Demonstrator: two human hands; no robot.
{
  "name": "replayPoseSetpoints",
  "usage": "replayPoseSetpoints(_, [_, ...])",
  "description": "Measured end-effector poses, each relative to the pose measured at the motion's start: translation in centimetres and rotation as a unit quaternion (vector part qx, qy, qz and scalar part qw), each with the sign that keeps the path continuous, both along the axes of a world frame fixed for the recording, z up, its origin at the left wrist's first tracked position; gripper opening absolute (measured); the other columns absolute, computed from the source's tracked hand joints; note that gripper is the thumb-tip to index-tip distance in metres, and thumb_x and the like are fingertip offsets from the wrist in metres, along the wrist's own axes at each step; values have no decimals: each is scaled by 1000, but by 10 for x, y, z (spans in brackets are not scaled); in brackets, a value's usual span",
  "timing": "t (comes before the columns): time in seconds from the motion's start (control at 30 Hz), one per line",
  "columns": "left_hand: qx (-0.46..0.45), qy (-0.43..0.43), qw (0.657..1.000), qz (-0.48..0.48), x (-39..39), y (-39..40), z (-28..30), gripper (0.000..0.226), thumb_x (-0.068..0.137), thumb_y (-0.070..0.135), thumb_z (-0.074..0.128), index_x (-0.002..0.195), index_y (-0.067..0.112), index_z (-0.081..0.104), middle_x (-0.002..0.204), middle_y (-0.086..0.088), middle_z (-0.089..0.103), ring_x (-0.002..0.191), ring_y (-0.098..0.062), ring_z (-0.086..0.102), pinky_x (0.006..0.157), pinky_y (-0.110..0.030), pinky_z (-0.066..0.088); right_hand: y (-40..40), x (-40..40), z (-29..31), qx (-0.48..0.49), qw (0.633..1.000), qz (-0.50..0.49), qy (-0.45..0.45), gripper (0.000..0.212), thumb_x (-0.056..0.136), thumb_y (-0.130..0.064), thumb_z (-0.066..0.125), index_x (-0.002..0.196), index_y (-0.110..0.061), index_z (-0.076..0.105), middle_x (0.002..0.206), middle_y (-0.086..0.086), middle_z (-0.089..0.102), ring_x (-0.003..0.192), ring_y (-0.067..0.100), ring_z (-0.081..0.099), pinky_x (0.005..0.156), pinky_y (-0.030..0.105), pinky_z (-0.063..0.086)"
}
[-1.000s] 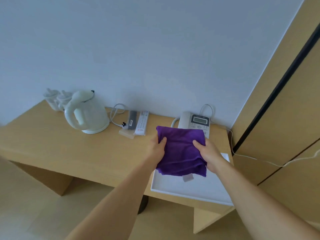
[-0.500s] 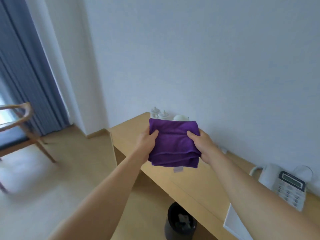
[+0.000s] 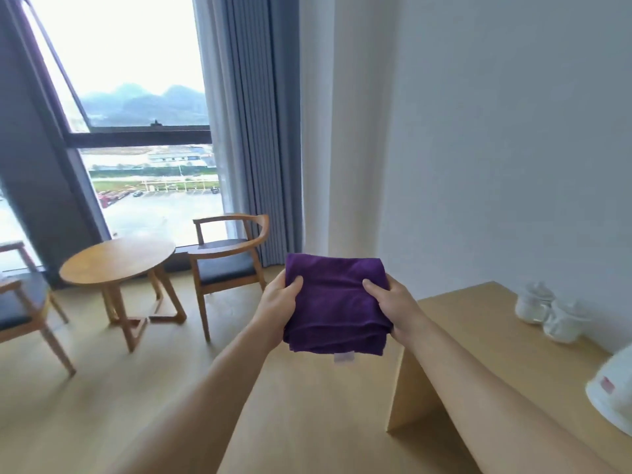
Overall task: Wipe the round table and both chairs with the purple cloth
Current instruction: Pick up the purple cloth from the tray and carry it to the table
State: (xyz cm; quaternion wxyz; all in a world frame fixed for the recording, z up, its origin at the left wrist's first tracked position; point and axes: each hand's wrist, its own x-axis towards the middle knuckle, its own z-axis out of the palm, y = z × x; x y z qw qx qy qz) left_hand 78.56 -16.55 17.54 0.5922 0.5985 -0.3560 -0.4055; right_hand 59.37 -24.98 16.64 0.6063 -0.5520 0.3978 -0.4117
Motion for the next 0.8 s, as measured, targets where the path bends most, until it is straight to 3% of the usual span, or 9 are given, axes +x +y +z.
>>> replayPoseSetpoints(0.13, [2,-1,999,49,94,-19,-5,14,104,39,47,115,43,55,113,4,65,99,-21,67,66,-32,59,-35,101,-1,-10,998,55,4,20,96,-27,62,115,-30,68,108,0,75,94,20,74,70,30,59])
replayPoseSetpoints(0.23, [-1,7,997,82,150,-35,-11,11,104,38,49,108,42,57,112,3,66,99,-21,68,67,-33,59,-66,164,-5,-11,996,88,14,22,95,-31,63,117,-33,65,112,-1,73,96,21,73,70,30,60])
replayPoseSetpoints(0.4, [-2,13,991,135,253,-85,-25,23,103,35,51,125,37,55,117,0,66,105,-25,68,89,-47,59,-139,279,-15,-6,987,158,20,14,97,-30,62,108,-38,63,112,-2,71,97,21,71,69,30,60])
replayPoseSetpoints(0.53, [-4,3,982,187,330,-142,-25,20,103,33,51,122,37,59,114,3,69,101,-21,70,81,-38,61,-207,367,-17,-4,980,200,18,23,99,-26,60,121,-33,60,117,0,68,104,23,68,82,38,60])
replayPoseSetpoints(0.67, [-12,14,977,211,394,-190,-22,19,104,32,49,118,41,58,117,5,67,103,-21,68,79,-35,61,-264,445,-8,7,971,236,31,16,99,-26,59,106,-40,61,111,-3,67,98,20,68,65,28,58])
replayPoseSetpoints(0.8, [-6,25,968,248,458,-224,-22,19,106,32,46,117,41,58,119,4,66,105,-24,67,81,-39,60,-306,522,-8,9,963,264,49,20,99,-29,58,117,-39,58,111,-4,67,96,21,69,59,26,58])
